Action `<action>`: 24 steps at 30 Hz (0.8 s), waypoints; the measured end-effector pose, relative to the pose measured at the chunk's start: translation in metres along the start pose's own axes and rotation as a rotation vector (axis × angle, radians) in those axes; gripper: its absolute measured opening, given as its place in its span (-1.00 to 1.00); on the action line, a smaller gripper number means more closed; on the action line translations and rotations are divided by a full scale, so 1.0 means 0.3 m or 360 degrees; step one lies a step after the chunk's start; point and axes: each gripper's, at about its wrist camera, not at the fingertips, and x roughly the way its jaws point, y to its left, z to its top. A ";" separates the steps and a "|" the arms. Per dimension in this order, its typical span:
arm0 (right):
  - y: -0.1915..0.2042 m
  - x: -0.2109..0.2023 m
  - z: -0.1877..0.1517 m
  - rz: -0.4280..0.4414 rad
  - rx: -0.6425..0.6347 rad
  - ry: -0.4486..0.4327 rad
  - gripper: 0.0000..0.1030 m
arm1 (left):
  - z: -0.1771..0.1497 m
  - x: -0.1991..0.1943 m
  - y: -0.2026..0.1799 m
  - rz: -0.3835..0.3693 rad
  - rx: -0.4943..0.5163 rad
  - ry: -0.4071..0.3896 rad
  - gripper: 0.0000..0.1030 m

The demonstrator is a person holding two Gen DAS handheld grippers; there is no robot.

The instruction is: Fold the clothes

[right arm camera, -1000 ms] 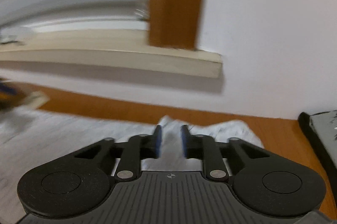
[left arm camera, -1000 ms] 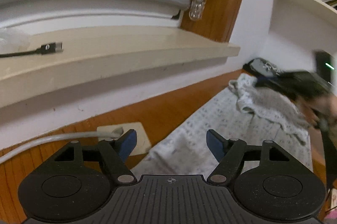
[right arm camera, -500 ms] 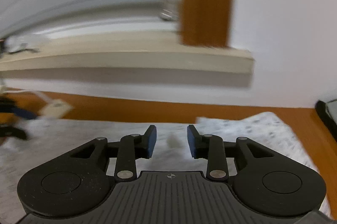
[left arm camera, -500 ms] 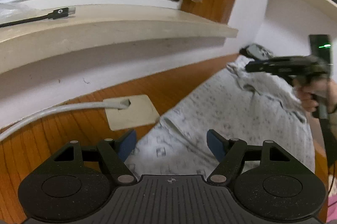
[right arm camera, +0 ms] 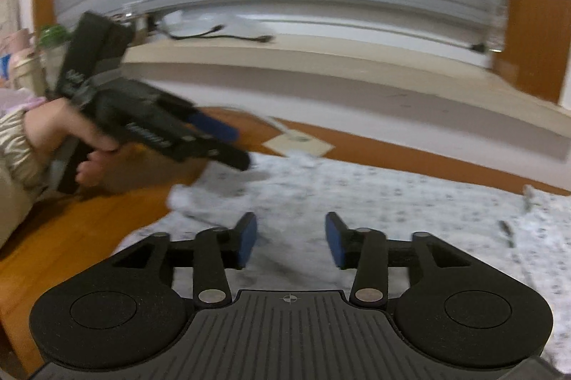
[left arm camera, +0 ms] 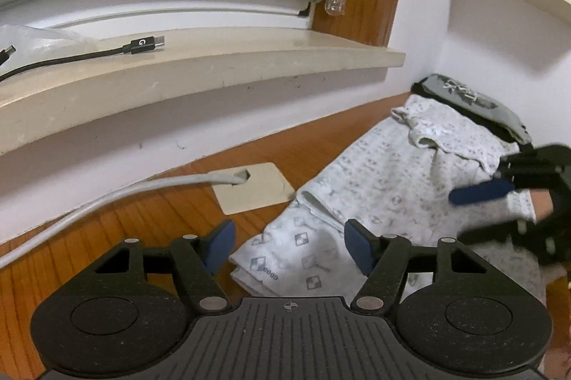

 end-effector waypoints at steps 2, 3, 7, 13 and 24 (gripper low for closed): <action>0.031 0.020 -0.001 0.0036 -0.0022 0.0023 -0.08 | 0.001 -0.001 -0.007 -0.0018 0.0011 -0.0001 0.36; 0.043 0.034 -0.001 0.0022 -0.0045 0.0050 -0.08 | 0.001 -0.001 -0.012 -0.0023 0.0020 0.0000 0.37; 0.065 0.071 -0.006 -0.0005 -0.0085 0.0130 -0.14 | -0.003 0.008 -0.012 -0.0028 0.0018 0.0019 0.38; 0.006 0.017 0.014 0.0058 0.0139 0.0027 -0.87 | -0.005 0.008 0.008 -0.0019 -0.0006 0.0028 0.38; -0.053 -0.028 0.040 0.0040 0.0386 -0.0182 -0.88 | -0.022 0.009 -0.089 -0.0242 0.0159 0.0116 -0.12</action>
